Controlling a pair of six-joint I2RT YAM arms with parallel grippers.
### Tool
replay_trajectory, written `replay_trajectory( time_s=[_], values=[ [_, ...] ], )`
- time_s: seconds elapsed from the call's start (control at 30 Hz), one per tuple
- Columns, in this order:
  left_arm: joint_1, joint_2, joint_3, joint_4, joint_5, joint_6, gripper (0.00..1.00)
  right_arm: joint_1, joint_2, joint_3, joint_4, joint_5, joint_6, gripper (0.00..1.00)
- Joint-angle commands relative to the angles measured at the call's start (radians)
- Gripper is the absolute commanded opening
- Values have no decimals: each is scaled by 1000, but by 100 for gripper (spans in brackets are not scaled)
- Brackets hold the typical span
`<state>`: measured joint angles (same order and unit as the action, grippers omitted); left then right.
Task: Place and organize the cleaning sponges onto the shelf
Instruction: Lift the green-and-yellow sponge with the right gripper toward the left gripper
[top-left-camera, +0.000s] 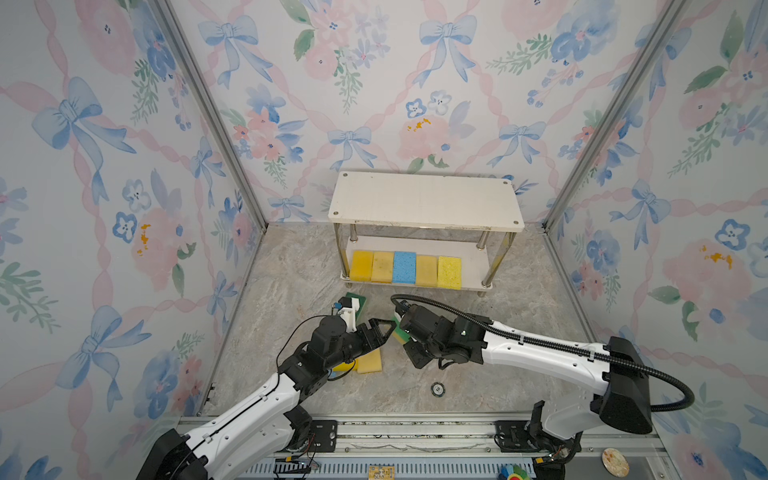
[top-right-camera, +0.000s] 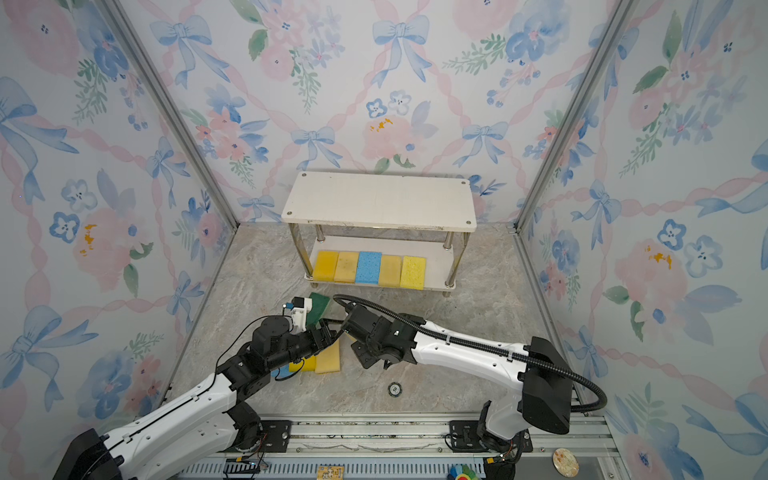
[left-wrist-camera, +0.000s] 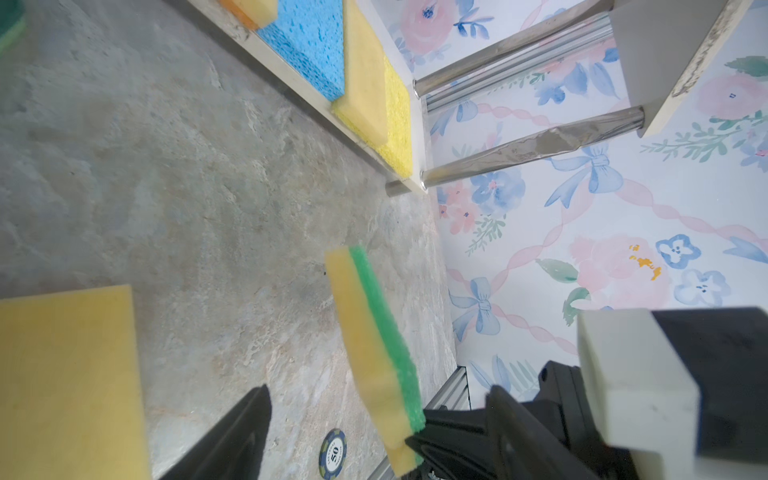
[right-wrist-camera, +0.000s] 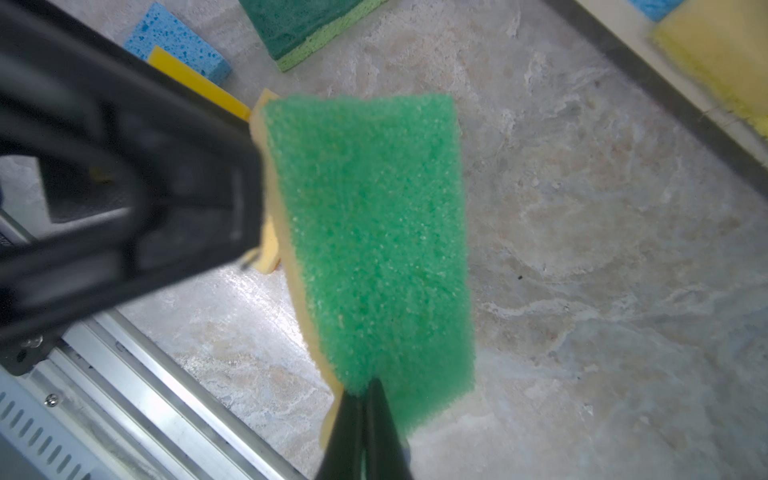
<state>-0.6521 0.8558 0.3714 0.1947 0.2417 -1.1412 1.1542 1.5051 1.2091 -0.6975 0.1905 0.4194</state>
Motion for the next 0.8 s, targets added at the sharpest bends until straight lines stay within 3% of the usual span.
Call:
replay_trajectory(
  time_s=[0.0, 0.13, 0.2, 0.27, 0.33, 0.47, 0.5, 0.63, 0.77],
  values=[
    [-14, 34, 30, 71, -4, 0, 71, 31, -25, 47, -46, 17, 22, 3],
    [-23, 67, 43, 91, 4, 0, 37, 44, -19, 61, -60, 26, 26, 4],
    [-23, 62, 44, 93, -2, 6, 14, 44, -26, 56, -60, 28, 30, 10],
    [-23, 51, 38, 91, -15, 17, 0, 42, -48, 47, -57, 27, 31, 15],
    [-18, 43, 43, 74, -15, 50, 0, 27, -94, 25, -39, -8, 34, 22],
    [30, 57, 83, -12, 107, 190, 0, -76, -241, -70, 44, -192, 72, 66],
    [52, 60, 88, -23, 151, 210, 0, -114, -274, -95, 58, -244, 89, 71],
    [151, 59, 85, 22, 385, 223, 0, -290, -404, -200, 98, -461, 147, 82],
    [186, 55, 71, 198, 560, 110, 0, -402, -525, -297, 167, -647, 186, 94]
  ],
)
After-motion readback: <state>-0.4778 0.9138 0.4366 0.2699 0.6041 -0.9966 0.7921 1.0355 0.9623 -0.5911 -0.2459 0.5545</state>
